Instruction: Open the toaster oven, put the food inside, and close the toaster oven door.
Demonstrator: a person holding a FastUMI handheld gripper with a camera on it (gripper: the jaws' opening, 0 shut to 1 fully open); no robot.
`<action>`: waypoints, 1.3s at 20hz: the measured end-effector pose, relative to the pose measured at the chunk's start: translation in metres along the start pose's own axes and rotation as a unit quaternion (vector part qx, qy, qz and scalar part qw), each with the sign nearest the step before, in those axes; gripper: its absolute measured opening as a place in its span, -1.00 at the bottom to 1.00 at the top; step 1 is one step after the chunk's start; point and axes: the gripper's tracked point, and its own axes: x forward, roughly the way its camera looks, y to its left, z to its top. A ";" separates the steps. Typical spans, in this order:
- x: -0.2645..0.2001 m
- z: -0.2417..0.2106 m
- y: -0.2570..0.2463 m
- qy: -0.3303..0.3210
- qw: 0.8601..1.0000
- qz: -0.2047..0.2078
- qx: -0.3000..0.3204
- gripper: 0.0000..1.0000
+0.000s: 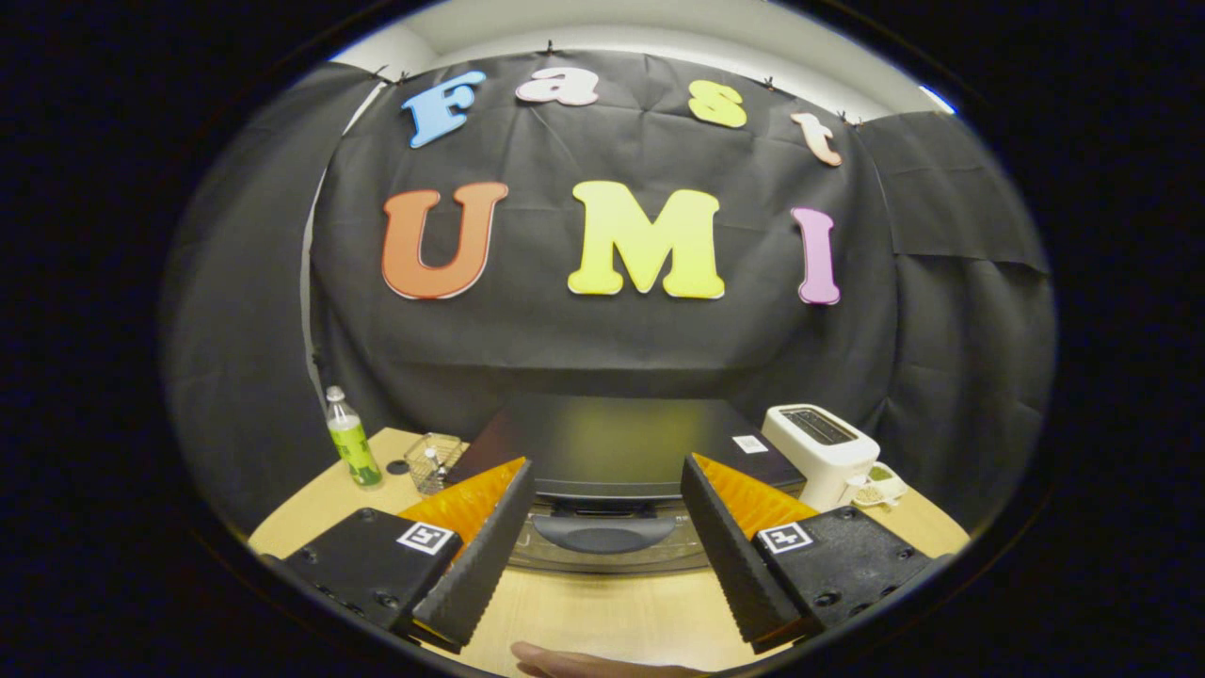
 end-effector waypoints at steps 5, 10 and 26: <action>0.034 -0.034 0.001 0.053 0.999 0.007 -0.005 1.00; 0.053 -0.047 -0.002 0.073 0.997 -0.003 -0.032 1.00; -0.004 -0.092 -0.002 0.139 0.989 0.034 -0.023 1.00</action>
